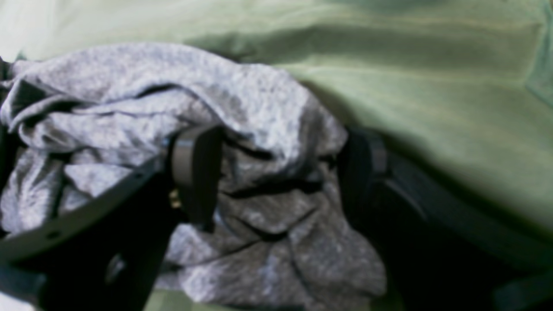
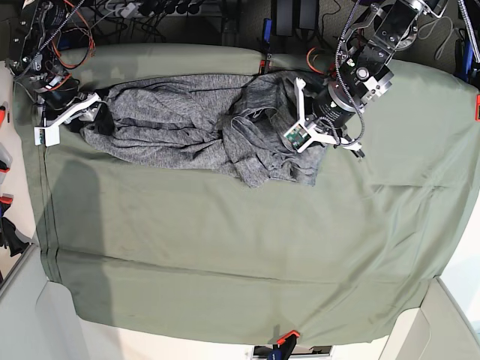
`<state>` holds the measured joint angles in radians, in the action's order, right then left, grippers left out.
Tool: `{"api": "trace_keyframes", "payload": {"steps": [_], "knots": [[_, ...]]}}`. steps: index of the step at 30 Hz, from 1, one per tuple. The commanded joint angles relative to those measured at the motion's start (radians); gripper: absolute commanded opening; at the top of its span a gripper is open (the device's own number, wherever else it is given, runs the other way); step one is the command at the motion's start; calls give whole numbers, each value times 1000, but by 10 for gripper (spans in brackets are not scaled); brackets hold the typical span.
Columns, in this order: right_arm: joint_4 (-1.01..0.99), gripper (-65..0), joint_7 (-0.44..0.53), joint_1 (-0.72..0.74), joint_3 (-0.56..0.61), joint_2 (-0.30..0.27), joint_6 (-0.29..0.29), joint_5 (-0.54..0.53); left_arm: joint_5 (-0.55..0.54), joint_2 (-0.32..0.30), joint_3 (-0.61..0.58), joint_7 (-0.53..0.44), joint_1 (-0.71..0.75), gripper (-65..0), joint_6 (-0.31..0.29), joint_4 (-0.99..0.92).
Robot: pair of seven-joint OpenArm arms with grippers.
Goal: Fold the T-shirt properly
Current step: 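Grasp the shirt's end with the left gripper and fold it toward the right gripper, then fold the shirt's other end over with the right gripper toward the left gripper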
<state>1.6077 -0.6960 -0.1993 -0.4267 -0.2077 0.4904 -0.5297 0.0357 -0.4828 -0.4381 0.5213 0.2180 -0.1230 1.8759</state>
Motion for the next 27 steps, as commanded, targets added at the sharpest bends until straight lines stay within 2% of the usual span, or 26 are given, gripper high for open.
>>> {"api": "trace_keyframes", "payload": {"steps": [1,4,12,15,18,23,25,27], "knots": [[11,-236,14,8,-3,-11,4,2,9,-10,10,-22,-16,-650,10,10],[11,-236,16,8,-3,-11,4,-1,8,26,10,-25,-16,-650,-47,10],[11,-236,14,8,-3,-11,4,-1,-45,163,10,-27,-16,-650,-66,13],[11,-236,14,8,-3,-11,4,-1,-98,204,9,-18,-16,-650,-142,13],[11,-236,14,7,-3,-11,4,21,-202,211,-19,-5,-15,-650,-190,13],[10,-236,11,7,-3,-11,4,55,-252,211,-35,-8,-19,-650,-194,19],[10,-237,8,7,-3,-11,4,55,-304,211,-34,-4,-21,-650,-228,27],[10,-246,-3,7,-3,-10,4,54,-361,211,-35,8,-21,-650,-291,37]]}}
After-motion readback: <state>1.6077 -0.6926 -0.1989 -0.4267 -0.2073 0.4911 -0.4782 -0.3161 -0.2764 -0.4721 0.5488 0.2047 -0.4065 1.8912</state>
